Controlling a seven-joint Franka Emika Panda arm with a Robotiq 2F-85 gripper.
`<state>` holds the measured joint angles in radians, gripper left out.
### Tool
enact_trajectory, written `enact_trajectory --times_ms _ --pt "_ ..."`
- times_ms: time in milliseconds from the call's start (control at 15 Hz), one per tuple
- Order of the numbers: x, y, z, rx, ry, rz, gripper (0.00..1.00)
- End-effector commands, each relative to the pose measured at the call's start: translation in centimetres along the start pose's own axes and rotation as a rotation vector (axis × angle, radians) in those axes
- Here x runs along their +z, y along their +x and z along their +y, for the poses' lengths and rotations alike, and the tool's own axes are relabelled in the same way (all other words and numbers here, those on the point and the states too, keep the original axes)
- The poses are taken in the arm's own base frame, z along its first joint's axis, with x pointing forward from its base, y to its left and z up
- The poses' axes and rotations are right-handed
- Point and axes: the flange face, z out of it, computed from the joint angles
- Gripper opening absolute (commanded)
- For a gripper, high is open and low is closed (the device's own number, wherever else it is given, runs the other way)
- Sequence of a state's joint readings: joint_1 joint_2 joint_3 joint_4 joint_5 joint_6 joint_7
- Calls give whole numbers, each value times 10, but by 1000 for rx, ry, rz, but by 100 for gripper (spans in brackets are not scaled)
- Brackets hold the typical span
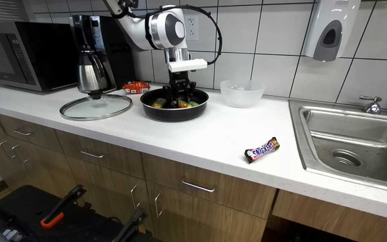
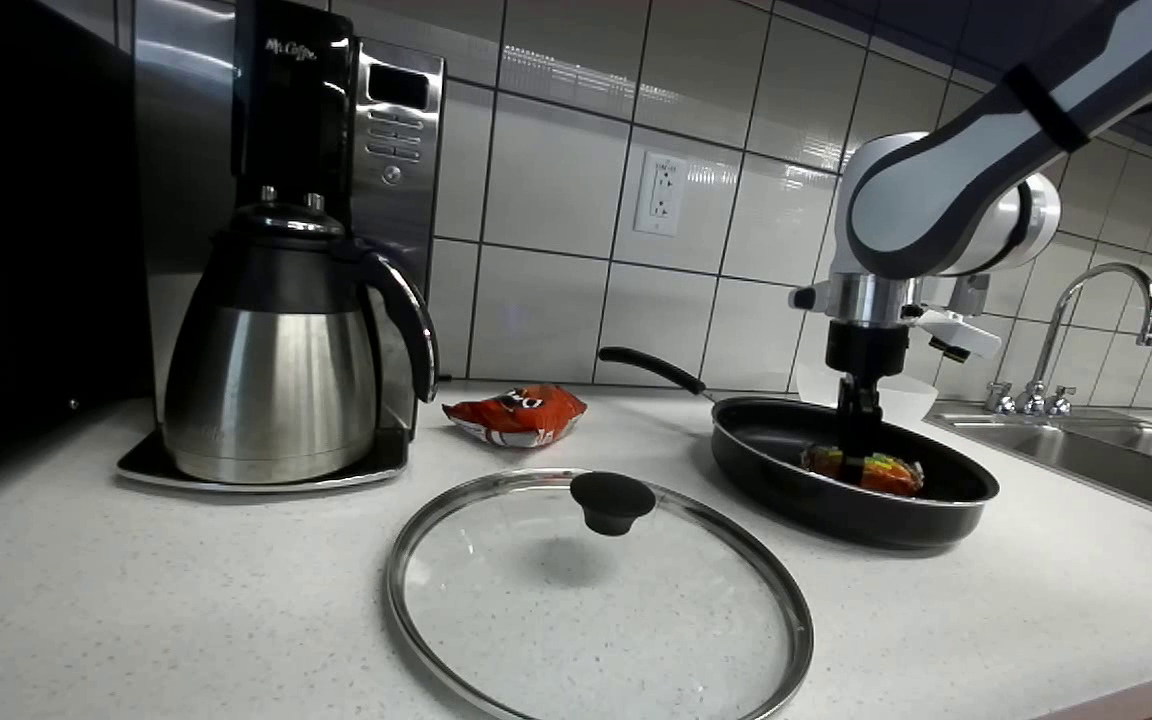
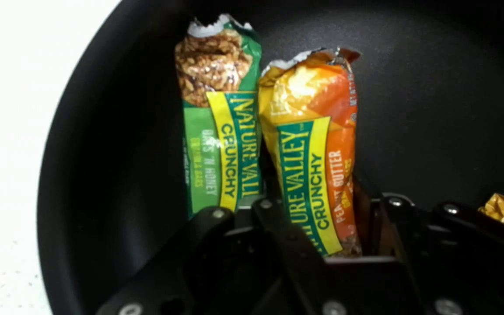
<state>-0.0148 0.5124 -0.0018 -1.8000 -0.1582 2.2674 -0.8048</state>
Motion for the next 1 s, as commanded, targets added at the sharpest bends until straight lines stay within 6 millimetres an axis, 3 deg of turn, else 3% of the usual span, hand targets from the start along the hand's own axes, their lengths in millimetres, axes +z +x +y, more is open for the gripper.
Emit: enact_trajectory --times_ms 0,133,200,333,533,933 --pt "-1 -2 13 34 -15 -21 16" --pt "-1 -3 16 38 -16 -22 16" --pt "-2 -3 16 37 -18 -22 66" --pt "-6 -2 15 34 -21 -13 74" --pt "-16 0 12 25 -28 4 97" --pt "-42 6 5 8 -33 52 100"
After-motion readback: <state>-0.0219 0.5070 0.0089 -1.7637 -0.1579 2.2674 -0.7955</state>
